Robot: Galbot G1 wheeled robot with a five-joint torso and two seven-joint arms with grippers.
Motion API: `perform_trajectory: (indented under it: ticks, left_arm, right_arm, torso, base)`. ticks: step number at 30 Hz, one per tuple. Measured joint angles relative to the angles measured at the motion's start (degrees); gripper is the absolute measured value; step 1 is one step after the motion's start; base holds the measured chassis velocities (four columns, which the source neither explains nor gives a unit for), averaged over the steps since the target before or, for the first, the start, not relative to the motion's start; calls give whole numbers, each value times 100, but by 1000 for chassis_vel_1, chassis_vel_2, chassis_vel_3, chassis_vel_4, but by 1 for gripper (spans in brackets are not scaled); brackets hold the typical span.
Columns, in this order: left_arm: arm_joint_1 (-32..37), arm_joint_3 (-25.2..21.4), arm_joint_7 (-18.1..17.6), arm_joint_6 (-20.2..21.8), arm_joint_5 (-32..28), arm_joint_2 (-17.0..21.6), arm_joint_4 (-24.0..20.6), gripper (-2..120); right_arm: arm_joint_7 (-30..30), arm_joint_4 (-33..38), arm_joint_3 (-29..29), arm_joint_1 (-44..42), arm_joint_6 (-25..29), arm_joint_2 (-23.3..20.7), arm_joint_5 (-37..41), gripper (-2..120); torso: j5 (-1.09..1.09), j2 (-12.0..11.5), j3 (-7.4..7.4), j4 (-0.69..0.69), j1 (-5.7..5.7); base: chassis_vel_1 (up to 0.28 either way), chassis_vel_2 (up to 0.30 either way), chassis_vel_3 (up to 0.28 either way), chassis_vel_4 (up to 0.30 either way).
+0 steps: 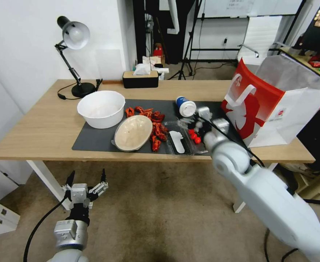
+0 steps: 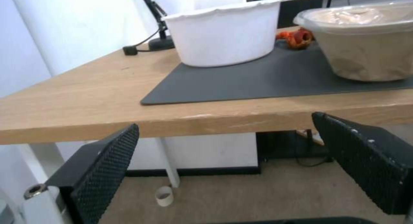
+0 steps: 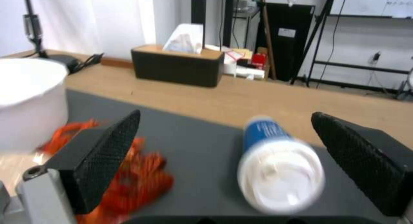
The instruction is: Pick up the trash from the table and place it into the takeout bag.
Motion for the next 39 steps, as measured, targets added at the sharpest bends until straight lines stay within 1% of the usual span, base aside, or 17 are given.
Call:
perform_trajectory:
  ticks: [1,2,4,10,11,12,13,15,16,18,20,21,22,24,25,29,39]
  left_arm:
    - [0,0,0,0,0,0,0,100]
    - [0,-16,0,0,-6,-3,0,100]
    - [7,-37,-1,-1,-16,-3,1,100]
    - [20,-44,-1,-3,-19,-3,1,100]
    - [25,-46,-1,-6,-22,-3,1,100]
    - [25,-46,-1,-6,-22,-3,1,100]
    - [26,-47,-1,-8,-26,-4,1,100]
    - [28,-52,-2,-10,-36,-3,1,100]
    - [28,-52,-2,-10,-36,-3,1,100]
    - [34,-75,-2,-20,-90,17,1,100]
    - [34,-84,-3,-23,-102,24,1,100]
    - [31,-117,-4,-30,-150,54,1,100]
    - [24,-133,-7,-35,-186,71,5,100]
    - [20,-138,-7,-38,-196,76,12,100]
    - [11,-139,-8,-50,-212,86,33,100]
    - [-12,-126,-10,-55,-216,84,57,100]
    - [-22,-127,-14,-58,-218,77,49,100]
  right_arm:
    - [0,0,0,0,0,0,0,100]
    - [112,-200,-137,246,-96,124,30,100]
    - [392,-593,-329,702,-271,385,99,100]
    - [660,-971,-460,1033,-603,609,188,100]
    - [814,-1220,-519,1217,-811,747,269,100]
    - [814,-1220,-519,1217,-811,747,269,100]
    - [981,-1483,-564,1389,-961,874,341,100]
    - [1117,-1716,-606,1523,-1104,982,403,100]
    - [1117,-1716,-606,1523,-1104,982,403,100]
    - [1388,-2089,-633,1748,-1359,1182,561,100]
    - [1454,-2167,-633,1786,-1394,1226,603,100]
    - [1707,-2461,-591,1895,-1475,1393,745,100]
    - [1849,-2580,-541,1938,-1546,1472,888,100]
    - [1907,-2640,-517,1948,-1601,1503,966,100]
    - [1994,-2828,-455,1958,-1690,1574,1078,100]
    - [1978,-3051,-314,1928,-1764,1622,1093,100]
    - [1915,-3192,-278,1865,-1868,1624,1162,100]
  torso:
    - [0,0,0,0,0]
    - [3,0,1,0,0]
    - [0,0,-1,0,-1]
    - [1,0,0,1,-1]
    - [2,0,0,-1,0]
    - [2,0,0,-1,0]
    - [1,0,0,-1,0]
    - [1,0,0,-1,0]
    - [1,0,0,-1,0]
    - [1,0,0,-2,0]
    - [1,1,-1,-2,0]
    - [3,1,0,-1,0]
    - [1,1,-1,-1,0]
    - [2,1,-1,-1,-1]
    - [3,1,0,-1,-1]
    - [2,1,0,-2,-1]
    - [2,1,-1,-1,0]
  base:
    - [0,0,0,0]
    - [0,0,0,0]
    - [0,0,0,0]
    - [0,0,0,0]
    - [0,0,0,0]
    - [0,0,0,0]
    - [0,0,0,0]
    - [0,0,0,0]
    - [0,0,0,0]
    - [0,0,0,0]
    - [0,0,0,0]
    - [0,0,0,0]
    - [0,0,0,0]
    - [0,0,0,0]
    - [0,0,0,0]
    - [0,0,0,0]
    - [0,0,0,0]
